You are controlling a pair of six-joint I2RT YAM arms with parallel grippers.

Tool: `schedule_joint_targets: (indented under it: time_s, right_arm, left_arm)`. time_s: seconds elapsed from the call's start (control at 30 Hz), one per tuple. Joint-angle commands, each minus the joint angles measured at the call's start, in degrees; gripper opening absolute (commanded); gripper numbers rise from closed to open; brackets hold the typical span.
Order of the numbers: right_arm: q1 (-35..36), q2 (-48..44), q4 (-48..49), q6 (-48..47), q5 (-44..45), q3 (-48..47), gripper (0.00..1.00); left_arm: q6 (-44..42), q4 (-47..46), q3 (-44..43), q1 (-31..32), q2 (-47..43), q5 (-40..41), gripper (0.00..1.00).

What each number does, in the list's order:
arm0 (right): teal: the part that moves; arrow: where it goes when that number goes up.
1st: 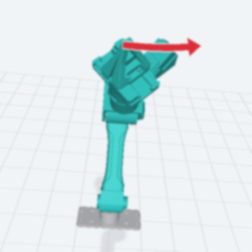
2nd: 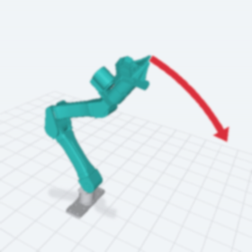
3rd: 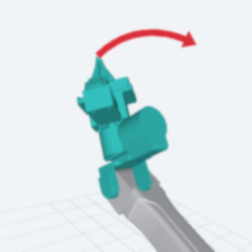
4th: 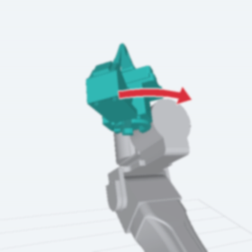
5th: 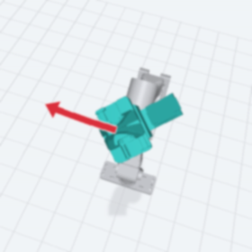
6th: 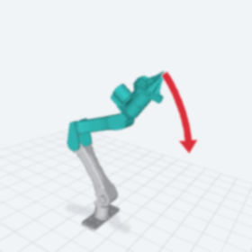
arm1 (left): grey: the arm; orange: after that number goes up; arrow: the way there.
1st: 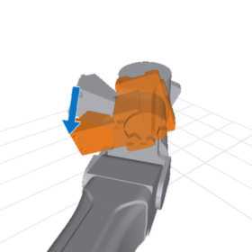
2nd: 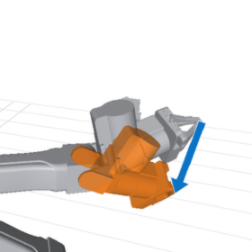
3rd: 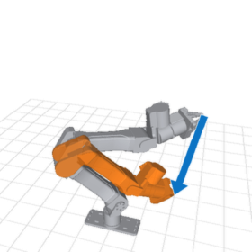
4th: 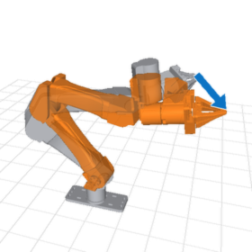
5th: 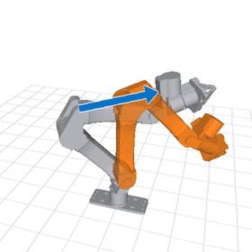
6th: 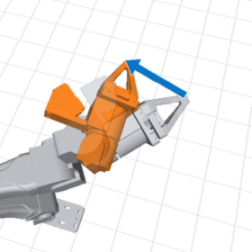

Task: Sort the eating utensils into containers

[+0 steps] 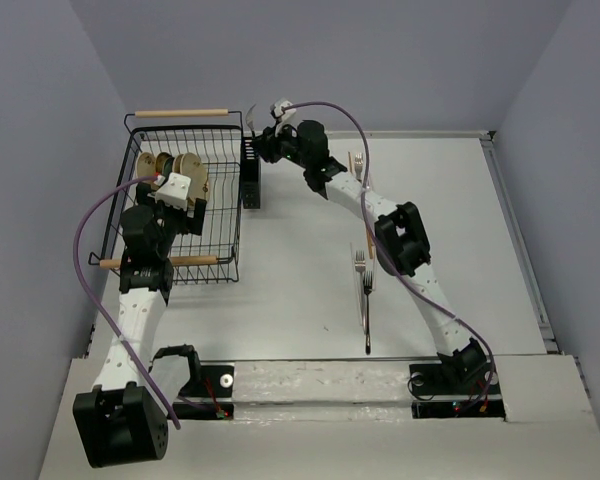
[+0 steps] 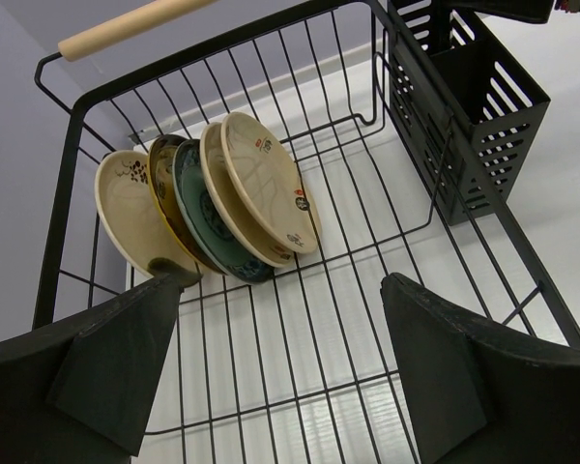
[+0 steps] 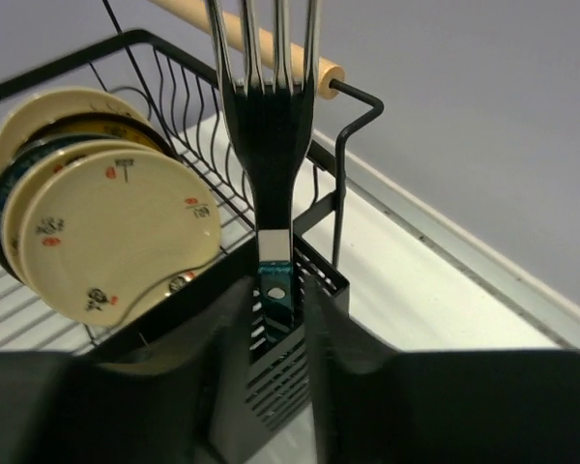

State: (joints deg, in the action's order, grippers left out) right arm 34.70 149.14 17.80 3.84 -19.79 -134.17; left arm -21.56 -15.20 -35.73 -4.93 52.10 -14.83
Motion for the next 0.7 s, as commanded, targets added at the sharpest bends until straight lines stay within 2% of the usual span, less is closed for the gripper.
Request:
schedule_joint_targets:
  time_s: [0.0, 0.2, 0.4, 0.67]
  right_arm:
    - [0.9, -1.0, 1.7, -1.6, 0.6, -1.1, 0.41]
    - [0.9, -1.8, 1.6, -1.0, 1.1, -0.7, 0.46]
    - [0.9, -4.3, 1.6, -0.8, 1.0, 0.7, 0.46]
    - [2.0, -14.6, -0.5, -2.0, 1.7, 6.5, 0.48]
  left_arm:
    - [0.3, -3.7, -0.1, 0.2, -1.3, -1.1, 0.99]
    - [0.2, -3.7, 0.3, 0.1, -1.6, -1.3, 0.99]
    - [0.3, -3.6, 0.4, 0.2, -1.8, -1.9, 0.99]
    - [0.3, -3.5, 0.5, 0.2, -2.2, -2.0, 0.99]
